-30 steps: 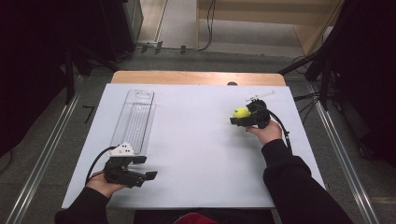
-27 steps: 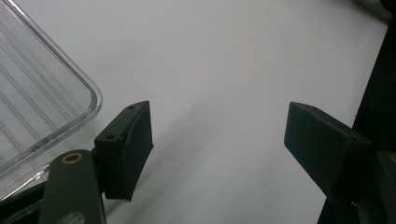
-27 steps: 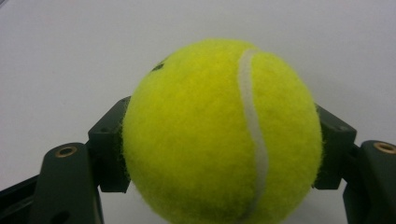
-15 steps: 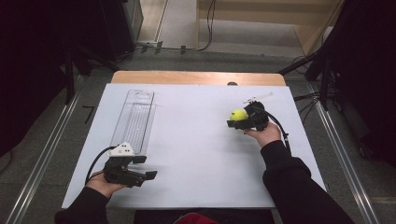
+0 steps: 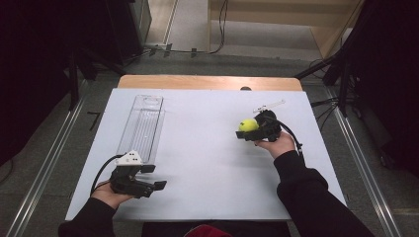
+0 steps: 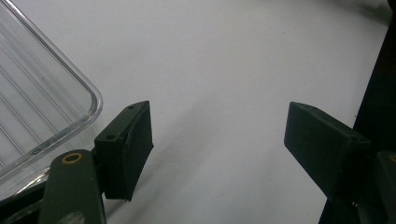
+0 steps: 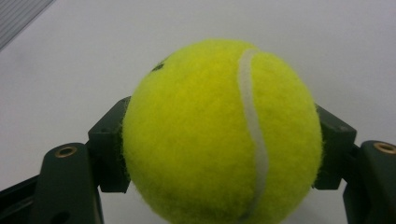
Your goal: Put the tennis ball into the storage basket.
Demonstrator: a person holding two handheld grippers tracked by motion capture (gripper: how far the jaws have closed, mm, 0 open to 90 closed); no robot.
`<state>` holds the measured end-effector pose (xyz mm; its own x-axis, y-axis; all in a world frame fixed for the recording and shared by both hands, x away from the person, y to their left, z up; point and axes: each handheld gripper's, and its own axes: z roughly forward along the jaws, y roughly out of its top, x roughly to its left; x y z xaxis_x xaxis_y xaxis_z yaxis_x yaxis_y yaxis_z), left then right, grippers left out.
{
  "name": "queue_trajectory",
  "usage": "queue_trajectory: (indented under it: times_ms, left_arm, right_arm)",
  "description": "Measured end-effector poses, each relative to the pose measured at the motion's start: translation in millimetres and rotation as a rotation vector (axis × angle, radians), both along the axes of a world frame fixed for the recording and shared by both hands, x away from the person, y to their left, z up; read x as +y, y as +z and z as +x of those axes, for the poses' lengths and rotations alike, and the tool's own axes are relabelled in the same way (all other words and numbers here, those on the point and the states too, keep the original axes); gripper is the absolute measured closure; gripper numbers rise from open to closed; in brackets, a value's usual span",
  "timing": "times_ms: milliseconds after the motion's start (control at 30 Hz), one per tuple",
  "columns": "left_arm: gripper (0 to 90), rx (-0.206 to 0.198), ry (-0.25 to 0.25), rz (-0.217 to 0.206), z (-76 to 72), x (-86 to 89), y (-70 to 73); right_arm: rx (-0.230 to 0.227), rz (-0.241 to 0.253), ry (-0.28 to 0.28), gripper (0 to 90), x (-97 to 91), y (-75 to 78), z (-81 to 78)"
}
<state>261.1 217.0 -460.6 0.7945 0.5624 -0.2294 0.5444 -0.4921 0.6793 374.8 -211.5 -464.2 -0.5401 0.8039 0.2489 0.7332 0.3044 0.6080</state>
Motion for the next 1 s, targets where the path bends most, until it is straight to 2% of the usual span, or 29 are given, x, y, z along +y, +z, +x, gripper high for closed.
queue_trajectory:
  times_ms: [267,400,633,1000]
  left_arm:
    - [24.4,0.001,-0.004,0.001,0.7,0.3,-0.3]
    - [24.4,-0.001,-0.005,-0.003,0.5,-0.1,0.0]
    - [24.4,0.004,0.0,-0.001,0.7,0.4,-0.5]
    - [24.4,0.0,-0.004,-0.006,0.8,1.5,-0.2]
  right_arm:
    - [0.004,0.002,0.035,23.7,9.4,-0.3,-3.9]
    - [0.014,0.022,0.047,23.8,13.8,1.0,-6.3]
    - [0.025,0.009,0.086,23.8,24.7,0.0,-9.9]
    - [0.014,0.016,0.122,23.8,35.7,3.6,-15.7]
